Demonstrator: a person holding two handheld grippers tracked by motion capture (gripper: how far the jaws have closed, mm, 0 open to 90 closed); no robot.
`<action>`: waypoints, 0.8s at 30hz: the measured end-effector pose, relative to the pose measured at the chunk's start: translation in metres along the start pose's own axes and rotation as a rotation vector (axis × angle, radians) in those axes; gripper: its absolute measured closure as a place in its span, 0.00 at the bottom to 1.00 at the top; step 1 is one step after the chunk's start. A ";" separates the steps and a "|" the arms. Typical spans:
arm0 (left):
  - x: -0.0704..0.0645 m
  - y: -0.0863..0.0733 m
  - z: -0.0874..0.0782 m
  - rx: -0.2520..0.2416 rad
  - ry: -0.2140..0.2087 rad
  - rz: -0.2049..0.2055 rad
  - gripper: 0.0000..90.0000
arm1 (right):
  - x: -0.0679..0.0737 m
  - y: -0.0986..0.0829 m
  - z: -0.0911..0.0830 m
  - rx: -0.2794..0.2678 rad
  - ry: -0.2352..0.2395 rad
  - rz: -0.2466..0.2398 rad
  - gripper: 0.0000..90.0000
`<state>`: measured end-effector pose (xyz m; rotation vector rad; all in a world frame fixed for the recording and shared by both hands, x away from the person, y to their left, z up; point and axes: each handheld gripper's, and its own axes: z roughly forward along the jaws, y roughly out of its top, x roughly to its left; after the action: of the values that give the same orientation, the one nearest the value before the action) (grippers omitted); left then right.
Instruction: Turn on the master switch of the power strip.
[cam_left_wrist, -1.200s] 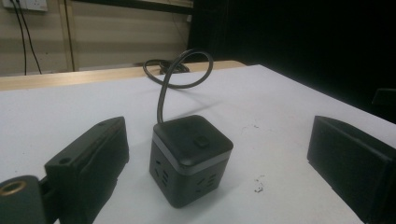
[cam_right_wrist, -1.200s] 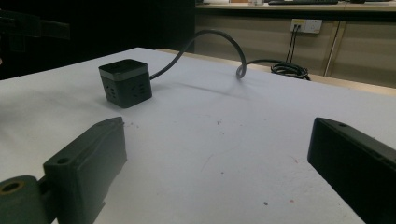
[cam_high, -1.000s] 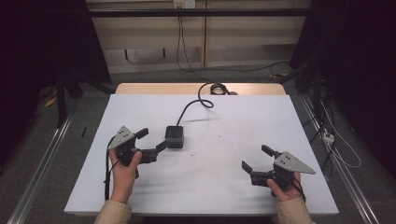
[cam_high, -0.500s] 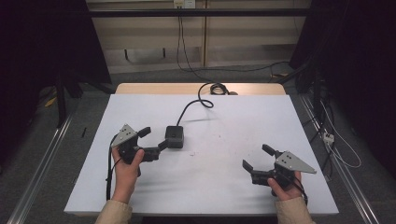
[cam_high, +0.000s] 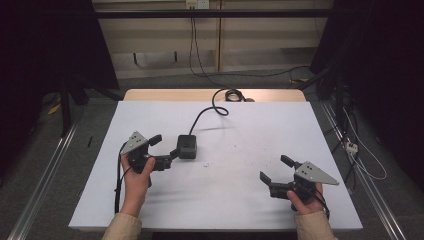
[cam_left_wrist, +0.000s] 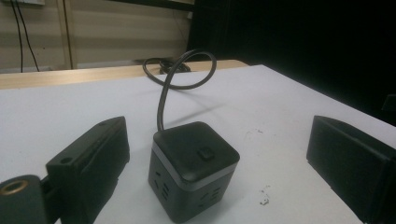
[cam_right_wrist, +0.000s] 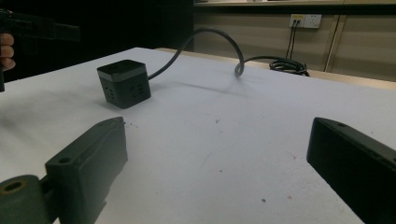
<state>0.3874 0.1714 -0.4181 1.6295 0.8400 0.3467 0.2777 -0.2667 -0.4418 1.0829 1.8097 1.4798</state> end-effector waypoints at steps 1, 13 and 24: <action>0.000 0.000 0.000 0.003 0.002 0.003 0.08 | 0.000 0.000 0.000 0.001 0.002 0.000 0.05; 0.000 0.003 0.010 0.031 0.002 0.021 0.17 | 0.000 -0.002 0.000 -0.002 0.001 -0.001 0.05; -0.002 0.006 0.020 0.053 -0.024 0.031 0.28 | -0.002 -0.003 -0.005 -0.003 -0.009 0.000 0.05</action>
<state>0.4001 0.1554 -0.4172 1.6942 0.8124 0.3289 0.2740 -0.2713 -0.4441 1.0861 1.8005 1.4752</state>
